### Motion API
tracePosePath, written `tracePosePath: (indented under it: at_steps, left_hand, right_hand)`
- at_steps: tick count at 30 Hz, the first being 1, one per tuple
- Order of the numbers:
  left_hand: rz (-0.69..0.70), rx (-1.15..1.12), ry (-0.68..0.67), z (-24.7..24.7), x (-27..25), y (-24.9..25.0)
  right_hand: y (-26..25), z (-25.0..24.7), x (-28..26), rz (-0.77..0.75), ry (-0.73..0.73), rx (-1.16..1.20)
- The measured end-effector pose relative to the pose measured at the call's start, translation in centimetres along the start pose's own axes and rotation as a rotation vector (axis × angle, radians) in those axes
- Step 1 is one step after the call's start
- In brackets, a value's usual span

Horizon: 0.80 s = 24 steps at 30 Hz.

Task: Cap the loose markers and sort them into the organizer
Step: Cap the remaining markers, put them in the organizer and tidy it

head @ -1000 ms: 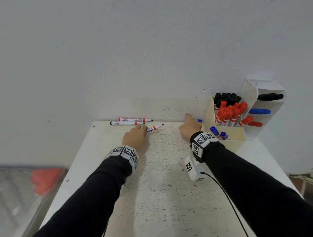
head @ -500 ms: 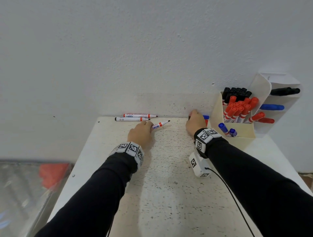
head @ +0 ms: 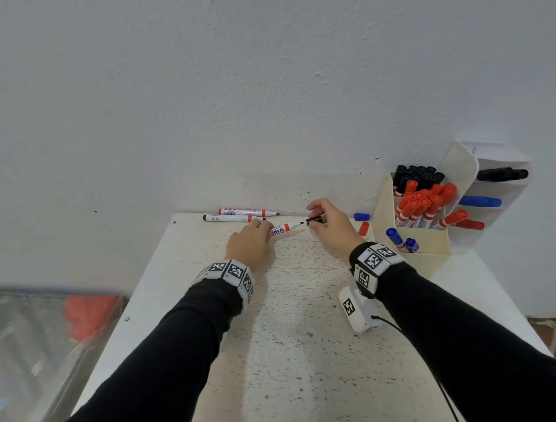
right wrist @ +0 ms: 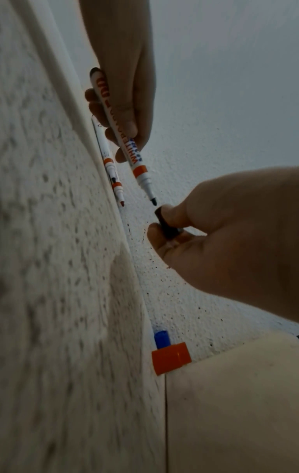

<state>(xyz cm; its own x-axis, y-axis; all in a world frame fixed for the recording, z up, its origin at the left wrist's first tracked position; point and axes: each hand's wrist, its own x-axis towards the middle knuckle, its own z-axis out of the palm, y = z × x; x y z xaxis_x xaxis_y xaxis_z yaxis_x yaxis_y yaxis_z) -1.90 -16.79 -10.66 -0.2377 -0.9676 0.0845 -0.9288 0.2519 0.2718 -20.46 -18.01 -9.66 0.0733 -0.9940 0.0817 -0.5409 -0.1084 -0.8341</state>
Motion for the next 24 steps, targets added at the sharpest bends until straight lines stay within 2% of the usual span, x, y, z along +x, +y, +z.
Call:
tracePosePath:
  at_steps: [5, 11, 13, 16, 19, 21, 24]
  left_hand:
    - [0.037, -0.018, -0.016, 0.1, 0.0, -0.2]
    - [0.082, -0.133, -0.049, -0.2, -0.2, 0.4]
    - [0.111, -0.147, -0.014, -0.7, -0.5, 0.8]
    - [0.170, -0.063, 0.027, -1.2, -1.1, 2.0]
    - [0.133, 0.067, 0.017, -1.3, -1.4, 3.5]
    - [0.090, -0.014, -0.040, -1.4, -1.3, 4.2]
    - [0.059, -0.362, -0.214, -2.4, -1.0, 4.5]
  right_hand:
    - [0.4, 0.4, -0.6, -0.022, 0.011, 0.136]
    - [-0.2, 0.8, -0.8, 0.065, -0.020, 0.297]
    - [-0.5, 0.4, -1.0, 0.115, -0.037, 0.262]
    - [-0.7, 0.2, -1.1, 0.208, 0.015, 0.053]
    - [-1.0, 0.4, -0.8, 0.259, 0.071, 0.086]
    - [-1.4, 0.4, -0.7, 0.247, 0.065, 0.141]
    - [-2.1, 0.0, -0.8, 0.165, 0.036, 0.208]
